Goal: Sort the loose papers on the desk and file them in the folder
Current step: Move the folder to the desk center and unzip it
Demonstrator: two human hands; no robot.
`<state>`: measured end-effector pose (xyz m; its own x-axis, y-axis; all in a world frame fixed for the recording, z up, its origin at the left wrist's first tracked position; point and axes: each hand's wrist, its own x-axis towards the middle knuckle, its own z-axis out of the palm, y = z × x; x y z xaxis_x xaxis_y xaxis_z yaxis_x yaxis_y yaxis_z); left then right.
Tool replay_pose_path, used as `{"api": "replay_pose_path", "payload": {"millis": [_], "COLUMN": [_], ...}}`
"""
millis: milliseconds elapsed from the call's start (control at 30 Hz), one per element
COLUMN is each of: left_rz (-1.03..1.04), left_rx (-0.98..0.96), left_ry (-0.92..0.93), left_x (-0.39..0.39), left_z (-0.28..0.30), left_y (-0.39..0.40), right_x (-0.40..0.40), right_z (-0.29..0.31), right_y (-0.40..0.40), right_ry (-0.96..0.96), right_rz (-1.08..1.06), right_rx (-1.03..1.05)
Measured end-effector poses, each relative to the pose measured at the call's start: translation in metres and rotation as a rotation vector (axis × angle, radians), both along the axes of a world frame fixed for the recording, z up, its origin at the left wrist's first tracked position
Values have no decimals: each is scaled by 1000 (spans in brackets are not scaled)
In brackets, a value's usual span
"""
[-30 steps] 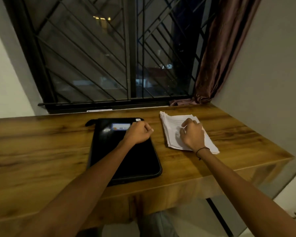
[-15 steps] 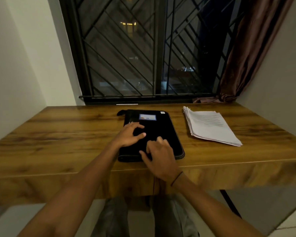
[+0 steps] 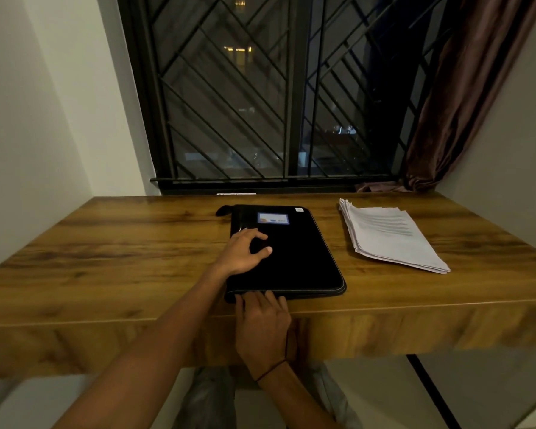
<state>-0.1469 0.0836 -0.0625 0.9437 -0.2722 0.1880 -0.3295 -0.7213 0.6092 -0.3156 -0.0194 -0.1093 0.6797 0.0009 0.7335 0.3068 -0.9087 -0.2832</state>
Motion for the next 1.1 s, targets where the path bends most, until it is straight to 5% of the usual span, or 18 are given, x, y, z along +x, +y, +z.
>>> {"api": "replay_pose_path", "payload": {"millis": [367,900,1100], "left_rz": [-36,-38,-81], "left_rx": [19,95,76], "left_ry": [-8,2,9], "left_x": [-4,-6,-7], "left_z": [4,11,16], "left_y": [7,15,24], "right_x": [12,17,33], "right_z": [-12,-8,-2], "right_y": [-67,-168,-184], "right_ry": [-57,151,229], "right_rz": [-35,-215,-58], "right_rx": [30,264,288]}}
